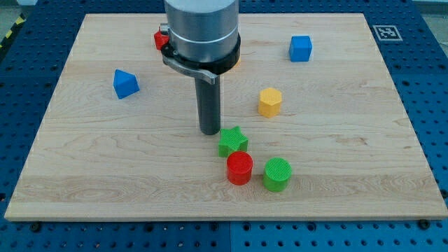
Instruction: Point your arm to red star
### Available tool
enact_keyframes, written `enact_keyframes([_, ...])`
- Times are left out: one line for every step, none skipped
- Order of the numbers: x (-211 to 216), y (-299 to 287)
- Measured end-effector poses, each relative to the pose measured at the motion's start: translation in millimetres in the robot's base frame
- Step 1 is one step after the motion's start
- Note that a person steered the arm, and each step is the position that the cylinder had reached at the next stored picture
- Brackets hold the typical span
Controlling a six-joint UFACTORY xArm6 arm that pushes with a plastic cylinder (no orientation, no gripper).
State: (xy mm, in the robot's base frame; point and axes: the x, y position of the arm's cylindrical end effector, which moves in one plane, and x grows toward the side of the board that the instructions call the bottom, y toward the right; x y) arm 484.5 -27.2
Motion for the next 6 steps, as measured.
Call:
enact_keyframes([3,19])
enact_keyframes([29,63])
enact_keyframes([30,77])
enact_keyframes([-19,51])
enact_keyframes([-62,-10])
enact_keyframes([-101,-71])
